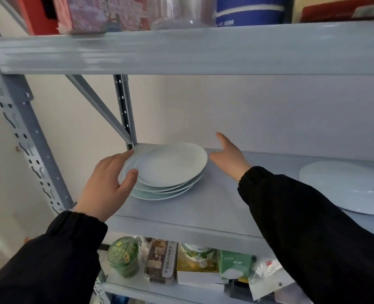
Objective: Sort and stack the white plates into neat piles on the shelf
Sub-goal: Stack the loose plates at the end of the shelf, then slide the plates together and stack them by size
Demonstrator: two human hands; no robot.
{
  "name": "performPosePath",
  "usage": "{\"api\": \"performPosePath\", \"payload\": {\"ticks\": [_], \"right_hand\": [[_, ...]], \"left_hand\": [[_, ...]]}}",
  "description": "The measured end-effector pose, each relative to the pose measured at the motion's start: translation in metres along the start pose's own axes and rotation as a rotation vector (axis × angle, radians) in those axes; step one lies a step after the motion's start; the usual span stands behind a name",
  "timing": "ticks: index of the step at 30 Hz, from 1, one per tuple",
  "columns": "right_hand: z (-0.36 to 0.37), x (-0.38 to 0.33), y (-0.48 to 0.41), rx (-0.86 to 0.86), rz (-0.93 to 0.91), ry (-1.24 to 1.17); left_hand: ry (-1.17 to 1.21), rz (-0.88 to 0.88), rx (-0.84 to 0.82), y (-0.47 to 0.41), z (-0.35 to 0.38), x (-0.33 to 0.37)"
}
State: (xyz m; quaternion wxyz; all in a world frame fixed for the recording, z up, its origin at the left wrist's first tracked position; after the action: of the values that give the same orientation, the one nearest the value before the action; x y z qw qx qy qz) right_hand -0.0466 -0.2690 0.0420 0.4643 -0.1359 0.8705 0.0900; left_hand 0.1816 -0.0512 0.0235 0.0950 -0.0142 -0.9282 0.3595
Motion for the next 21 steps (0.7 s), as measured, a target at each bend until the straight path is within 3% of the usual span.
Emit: {"api": "performPosePath", "payload": {"ticks": [10, 21], "right_hand": [[-0.106, 0.082, 0.037, 0.133, -0.178, 0.411], [-0.263, 0.202, 0.069, 0.298, -0.089, 0.560]], "left_hand": [[0.093, 0.141, -0.018, -0.053, 0.063, 0.099], [0.283, 0.282, -0.194, -0.100, 0.169, 0.254]]}}
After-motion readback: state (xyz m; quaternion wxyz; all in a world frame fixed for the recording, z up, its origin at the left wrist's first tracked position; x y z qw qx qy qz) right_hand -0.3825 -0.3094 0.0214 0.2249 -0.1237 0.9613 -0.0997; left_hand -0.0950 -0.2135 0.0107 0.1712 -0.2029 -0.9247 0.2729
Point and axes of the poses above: each hand's wrist, its own y-axis away from the middle knuckle, its own z-axis out of the palm, x = y × z, the point moved 1 cm from there along -y, towards the middle knuckle, and after that the axes turned 15 degrees about z, right-handed, at the moved point
